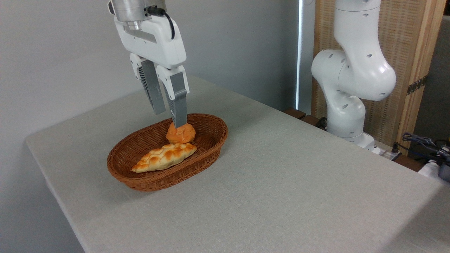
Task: Put bread into the basket
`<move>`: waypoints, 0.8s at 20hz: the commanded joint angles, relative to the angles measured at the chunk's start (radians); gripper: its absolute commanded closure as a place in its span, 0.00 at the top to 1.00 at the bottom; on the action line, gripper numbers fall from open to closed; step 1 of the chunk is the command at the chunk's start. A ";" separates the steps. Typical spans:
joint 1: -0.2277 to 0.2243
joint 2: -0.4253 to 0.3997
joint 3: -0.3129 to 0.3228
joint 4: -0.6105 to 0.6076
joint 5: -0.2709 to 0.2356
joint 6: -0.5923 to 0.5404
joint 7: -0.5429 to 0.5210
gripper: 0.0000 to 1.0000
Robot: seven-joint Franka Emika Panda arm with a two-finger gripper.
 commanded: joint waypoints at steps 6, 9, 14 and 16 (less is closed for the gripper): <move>-0.007 -0.088 0.011 -0.123 0.009 0.040 -0.003 1.00; 0.003 -0.105 0.011 -0.150 0.007 0.044 0.012 1.00; -0.001 -0.105 0.011 -0.151 0.008 0.044 0.010 1.00; -0.001 -0.105 0.017 -0.151 0.007 0.044 0.009 1.00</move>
